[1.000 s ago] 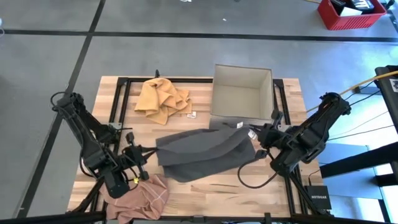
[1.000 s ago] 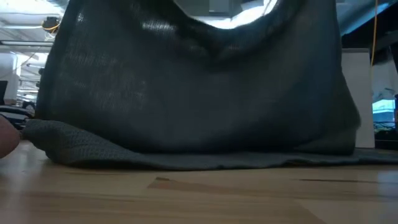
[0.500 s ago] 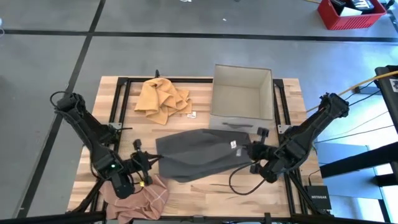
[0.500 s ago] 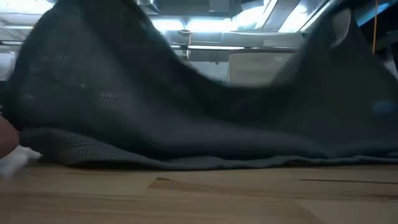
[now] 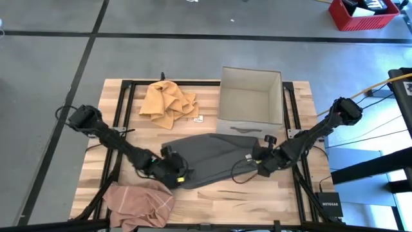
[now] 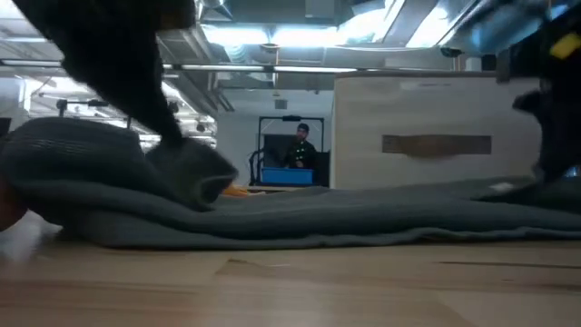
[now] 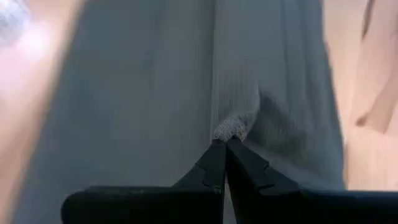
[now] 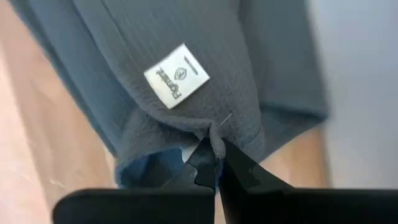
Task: Fold towel
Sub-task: Fold the gray towel
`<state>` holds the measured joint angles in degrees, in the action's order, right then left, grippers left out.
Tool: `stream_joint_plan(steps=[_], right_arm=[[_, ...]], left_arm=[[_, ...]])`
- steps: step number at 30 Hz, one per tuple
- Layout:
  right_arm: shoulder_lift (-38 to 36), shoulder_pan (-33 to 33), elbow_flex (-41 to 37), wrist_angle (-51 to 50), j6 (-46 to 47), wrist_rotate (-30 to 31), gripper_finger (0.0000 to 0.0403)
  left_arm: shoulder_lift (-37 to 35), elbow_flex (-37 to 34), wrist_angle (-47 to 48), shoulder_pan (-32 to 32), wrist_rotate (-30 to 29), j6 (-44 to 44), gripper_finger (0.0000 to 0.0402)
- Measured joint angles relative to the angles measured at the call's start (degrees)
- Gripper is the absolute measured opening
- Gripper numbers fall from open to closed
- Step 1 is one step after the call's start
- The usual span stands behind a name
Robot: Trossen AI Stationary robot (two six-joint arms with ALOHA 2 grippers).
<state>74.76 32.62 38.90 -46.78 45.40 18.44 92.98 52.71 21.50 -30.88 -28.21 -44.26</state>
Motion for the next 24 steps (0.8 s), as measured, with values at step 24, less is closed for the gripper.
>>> stream_joint_plan(steps=[24], right_arm=[[5.0,11.4,-5.5,32.0,22.1,-27.3,0.0005]], left_arm=[[9.6,0.1,-11.6,-6.9,17.1,-0.5,0.0001]])
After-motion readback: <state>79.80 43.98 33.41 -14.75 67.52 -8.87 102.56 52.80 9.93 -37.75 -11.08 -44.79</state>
